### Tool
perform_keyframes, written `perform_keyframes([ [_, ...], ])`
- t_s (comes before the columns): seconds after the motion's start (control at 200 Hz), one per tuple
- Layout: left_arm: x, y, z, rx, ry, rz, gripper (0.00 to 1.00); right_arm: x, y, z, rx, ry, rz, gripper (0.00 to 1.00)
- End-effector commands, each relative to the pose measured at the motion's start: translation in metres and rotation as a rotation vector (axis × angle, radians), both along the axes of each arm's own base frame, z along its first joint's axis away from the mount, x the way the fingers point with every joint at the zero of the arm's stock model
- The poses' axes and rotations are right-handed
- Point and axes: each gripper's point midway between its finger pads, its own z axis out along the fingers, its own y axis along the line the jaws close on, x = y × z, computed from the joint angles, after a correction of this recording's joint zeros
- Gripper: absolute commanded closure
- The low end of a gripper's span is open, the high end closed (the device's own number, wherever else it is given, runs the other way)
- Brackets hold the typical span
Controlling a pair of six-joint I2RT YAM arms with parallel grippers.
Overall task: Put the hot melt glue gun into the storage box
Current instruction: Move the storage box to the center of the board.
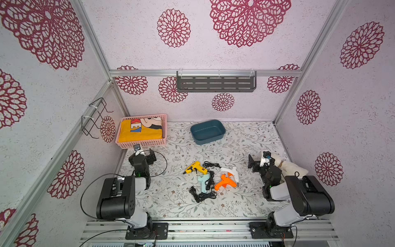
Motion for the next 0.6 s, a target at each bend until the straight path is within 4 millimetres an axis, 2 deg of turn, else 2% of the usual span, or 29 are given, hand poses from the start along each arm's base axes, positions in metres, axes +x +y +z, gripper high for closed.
perform_keyframes([
  [0.0,0.0017,0.0021,0.0034,0.007,-0.006,-0.001,0.02,0.0035,-0.0016,0.0143,-0.006,-0.047,-0.008,0.01],
  [0.595,0.0019,0.0019,0.0039,0.009,-0.007,0.000,0.02,0.0031,-0.0020,0.0142,-0.004,-0.046,-0.011,0.01],
])
